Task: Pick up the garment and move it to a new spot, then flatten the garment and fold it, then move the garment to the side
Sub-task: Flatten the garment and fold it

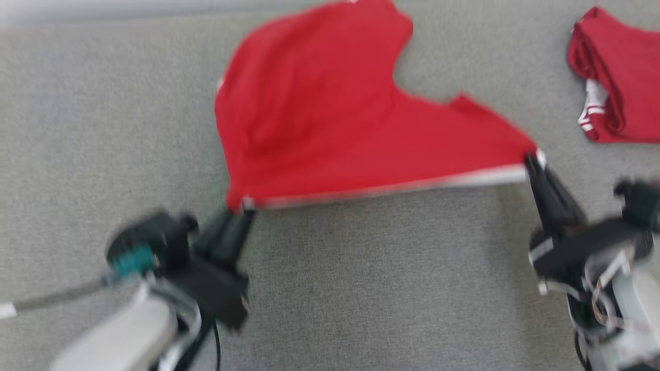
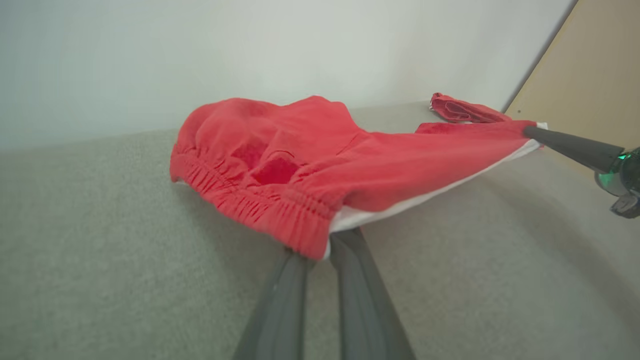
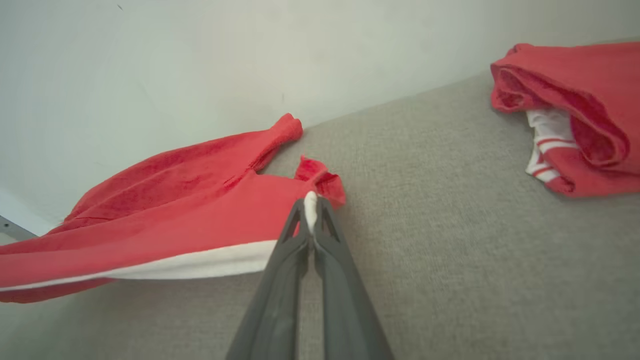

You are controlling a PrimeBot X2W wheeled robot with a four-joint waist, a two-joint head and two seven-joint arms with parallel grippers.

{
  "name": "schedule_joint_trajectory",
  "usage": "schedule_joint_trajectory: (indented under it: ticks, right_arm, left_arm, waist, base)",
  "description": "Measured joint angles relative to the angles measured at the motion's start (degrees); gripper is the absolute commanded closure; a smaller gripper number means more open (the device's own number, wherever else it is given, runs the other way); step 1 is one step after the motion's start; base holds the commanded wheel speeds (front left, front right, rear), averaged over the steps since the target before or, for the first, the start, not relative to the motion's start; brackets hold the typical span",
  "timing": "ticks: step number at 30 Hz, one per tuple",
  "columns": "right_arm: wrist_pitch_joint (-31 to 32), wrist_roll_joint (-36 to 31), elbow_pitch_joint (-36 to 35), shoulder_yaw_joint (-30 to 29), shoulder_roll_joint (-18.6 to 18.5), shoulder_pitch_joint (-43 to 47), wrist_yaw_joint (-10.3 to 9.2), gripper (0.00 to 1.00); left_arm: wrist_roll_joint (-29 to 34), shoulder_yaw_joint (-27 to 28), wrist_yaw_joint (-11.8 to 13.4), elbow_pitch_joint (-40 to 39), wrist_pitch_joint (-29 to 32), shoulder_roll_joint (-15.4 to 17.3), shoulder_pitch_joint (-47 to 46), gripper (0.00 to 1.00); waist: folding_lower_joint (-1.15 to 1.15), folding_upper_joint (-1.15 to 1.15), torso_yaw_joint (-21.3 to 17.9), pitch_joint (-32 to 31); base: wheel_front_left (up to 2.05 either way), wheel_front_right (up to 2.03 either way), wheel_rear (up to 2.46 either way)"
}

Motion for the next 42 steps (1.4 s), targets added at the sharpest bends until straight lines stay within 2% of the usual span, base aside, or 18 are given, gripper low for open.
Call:
schedule_joint_trajectory:
  ticks: [5,11,17,22,28,33,36,42]
  right_arm:
    - [4.3,-3.0,-7.3,-5.8,3.7,12.5,0.00,1.00]
    - [9.0,-4.9,-14.0,-10.7,10.6,24.9,0.00,1.00]
    - [12.6,-5.3,-18.7,-14.2,16.4,34.2,0.00,1.00]
    - [14.0,-4.6,-22.0,-16.4,18.8,38.8,0.00,1.00]
    - [13.8,-4.3,-23.5,-18.7,19.1,35.7,0.00,1.00]
    - [15.3,-4.9,-22.3,-19.5,16.6,27.7,0.00,1.00]
    - [16.7,-6.0,-19.2,-18.6,14.1,20.7,0.00,1.00]
    - [18.1,-7.5,-9.7,-17.8,12.2,6.5,0.00,1.00]
  left_arm:
    - [2.2,0.2,1.7,-1.9,0.0,0.1,8.9,1.00]
    - [4.0,2.0,3.1,-2.8,0.0,0.0,17.7,1.00]
    - [5.7,1.0,3.0,-2.8,0.0,0.3,24.9,1.00]
    - [7.5,0.8,2.8,-3.4,0.0,0.1,27.7,1.00]
    - [10.1,0.8,1.5,-3.9,0.0,-2.2,25.2,1.00]
    - [11.6,1.0,0.3,-3.1,0.0,-4.4,21.9,1.00]
    - [12.1,0.6,-1.4,-1.5,0.3,-5.9,19.2,1.00]
    - [12.2,1.0,-3.8,2.9,0.7,-7.8,14.0,1.00]
  waist:
    - [0.00,0.00,0.0,-3.1]
    - [0.01,0.00,0.3,-6.4]
    - [0.01,0.00,1.0,-9.2]
    - [0.01,0.01,2.5,-10.6]
    - [0.02,0.01,4.5,-11.3]
    - [0.02,0.02,6.5,-11.3]
    - [0.03,0.02,7.8,-11.1]
    - [0.03,0.02,10.0,-10.3]
  base:
    - [0.00,0.00,0.00]
    - [0.00,0.00,0.00]
    - [0.00,0.00,0.00]
    - [0.00,0.00,0.00]
    - [0.00,0.00,0.00]
    - [0.00,0.00,0.00]
    - [0.00,0.00,0.00]
    - [0.00,0.00,0.00]
